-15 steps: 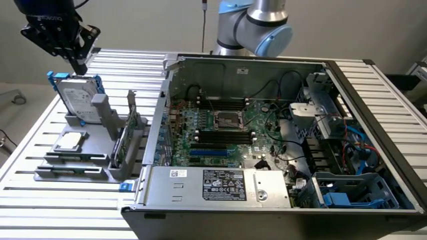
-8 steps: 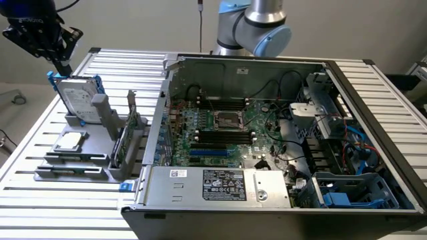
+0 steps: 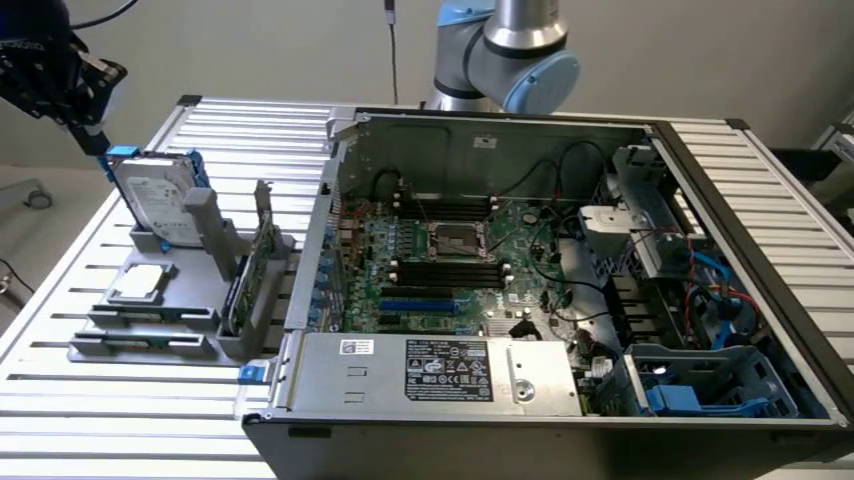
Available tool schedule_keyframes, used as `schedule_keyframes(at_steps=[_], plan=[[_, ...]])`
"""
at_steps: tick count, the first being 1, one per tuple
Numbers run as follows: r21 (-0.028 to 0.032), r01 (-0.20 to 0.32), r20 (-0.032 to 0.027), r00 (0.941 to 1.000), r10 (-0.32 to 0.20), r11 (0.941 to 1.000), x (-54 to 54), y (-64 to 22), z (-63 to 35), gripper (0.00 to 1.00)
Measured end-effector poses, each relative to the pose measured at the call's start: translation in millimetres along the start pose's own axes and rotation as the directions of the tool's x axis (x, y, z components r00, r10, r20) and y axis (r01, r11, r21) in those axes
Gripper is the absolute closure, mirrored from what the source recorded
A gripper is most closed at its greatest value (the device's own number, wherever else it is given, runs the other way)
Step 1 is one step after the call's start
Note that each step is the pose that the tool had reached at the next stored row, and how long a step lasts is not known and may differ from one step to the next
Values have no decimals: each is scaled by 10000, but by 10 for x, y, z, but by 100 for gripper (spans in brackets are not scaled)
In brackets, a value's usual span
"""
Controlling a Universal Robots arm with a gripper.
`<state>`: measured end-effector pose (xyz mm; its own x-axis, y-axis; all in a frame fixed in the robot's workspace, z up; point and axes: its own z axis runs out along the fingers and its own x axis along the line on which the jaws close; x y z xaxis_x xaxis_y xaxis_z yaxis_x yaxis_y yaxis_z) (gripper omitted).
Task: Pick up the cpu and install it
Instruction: 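Pick up the cpu and move it towards the insertion slot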
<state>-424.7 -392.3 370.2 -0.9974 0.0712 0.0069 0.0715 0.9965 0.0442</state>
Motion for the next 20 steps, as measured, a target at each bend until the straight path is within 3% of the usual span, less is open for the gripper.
schedule_keyframes(at_steps=[3, 15, 20], plan=[[5, -3, -67, 10000, 3, 10000, 88, -4, 9, 89], [5, -2, -67, 10000, 3, 10000, 88, -4, 9, 89], [6, -2, -67, 10000, 2, 10000, 88, -4, 8, 70]])
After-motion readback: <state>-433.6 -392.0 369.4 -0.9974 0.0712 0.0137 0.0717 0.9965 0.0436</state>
